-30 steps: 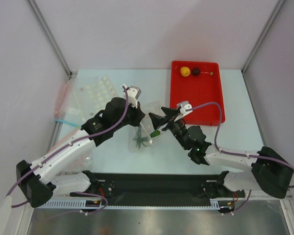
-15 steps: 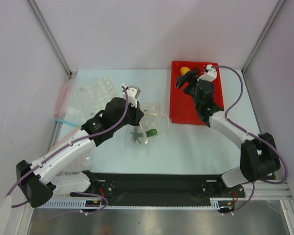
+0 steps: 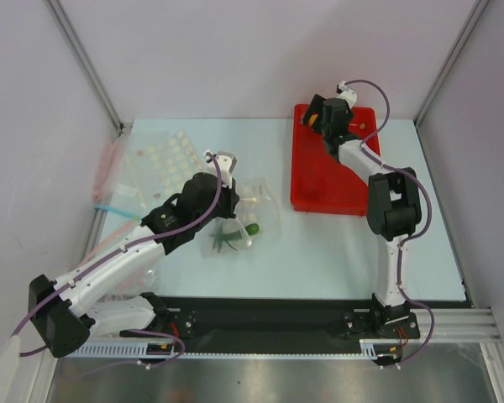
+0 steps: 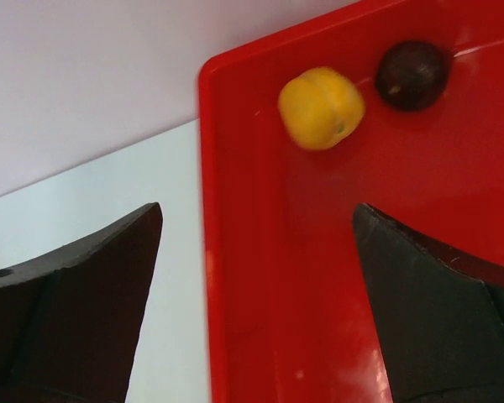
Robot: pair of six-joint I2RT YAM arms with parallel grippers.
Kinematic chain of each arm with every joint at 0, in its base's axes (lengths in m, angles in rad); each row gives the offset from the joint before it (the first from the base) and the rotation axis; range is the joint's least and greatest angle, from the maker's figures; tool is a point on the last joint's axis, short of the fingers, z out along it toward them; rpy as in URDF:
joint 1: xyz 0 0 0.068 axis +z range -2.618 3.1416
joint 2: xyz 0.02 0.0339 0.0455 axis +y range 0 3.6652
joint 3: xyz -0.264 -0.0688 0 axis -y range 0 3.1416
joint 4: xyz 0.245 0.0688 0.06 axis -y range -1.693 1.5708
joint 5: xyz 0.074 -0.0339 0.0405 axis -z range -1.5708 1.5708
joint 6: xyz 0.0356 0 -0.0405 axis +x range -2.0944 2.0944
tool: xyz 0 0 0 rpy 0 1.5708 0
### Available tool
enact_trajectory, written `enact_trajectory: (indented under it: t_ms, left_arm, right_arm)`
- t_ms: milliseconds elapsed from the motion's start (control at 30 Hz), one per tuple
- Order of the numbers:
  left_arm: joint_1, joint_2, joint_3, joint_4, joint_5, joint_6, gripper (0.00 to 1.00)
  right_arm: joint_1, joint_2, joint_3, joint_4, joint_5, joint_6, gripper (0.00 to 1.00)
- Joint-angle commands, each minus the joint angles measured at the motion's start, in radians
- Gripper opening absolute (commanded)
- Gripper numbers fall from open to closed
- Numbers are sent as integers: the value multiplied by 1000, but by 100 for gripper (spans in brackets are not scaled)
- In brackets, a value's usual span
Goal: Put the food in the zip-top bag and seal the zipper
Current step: Pick up the fake fruit from the bin.
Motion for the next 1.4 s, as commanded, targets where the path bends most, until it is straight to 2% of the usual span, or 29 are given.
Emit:
enact_trajectory:
  t_ms: [0,133,300,533,767,900,1033,1133,1200,1233,1267,1300,1367]
  left_arm:
    - [6,4,0,56,-23,16,0]
    - [6,20,6,58,-27,22,0]
    - [6,13,3,56,-32,22,0]
    - [6,7,-5,62,-52,25,0]
    - [6,33,0,70,-64,33,0]
    - [6,53,17,58,-81,37,0]
    - [6,52,17,61,-88,40,0]
    - [6,53,20,61,-92,42,0]
    - [6,55,20,62,-90,43,0]
    - [6,55,20,62,-90,43,0]
    - [6,56,18,62,-90,43,0]
    - [6,56,18,62,-92,43,0]
    - [6,53,17,64,-95,43,0]
  right_arm:
    - [-47,96,127,-38,-12,-79,100]
    - [-50,199,253,-51,-7,-204,100]
    - [-51,270,282,16,-16,-292,100]
    - [-51,431,523,-129,20,-300,100]
    - [-54,504,584,-64,72,-326,100]
    - [-61,564,615,-15,45,-352,99]
    - [-63,610,701,-38,22,-352,97]
    - [-66,623,721,-36,20,-329,90]
    - [-70,627,732,-36,14,-303,80]
    - [-77,629,735,-33,4,-295,74]
    - [-80,632,736,-30,-21,-288,57]
    - [-83,632,732,-25,-32,-271,47]
    - [-89,623,724,-19,-68,-265,33]
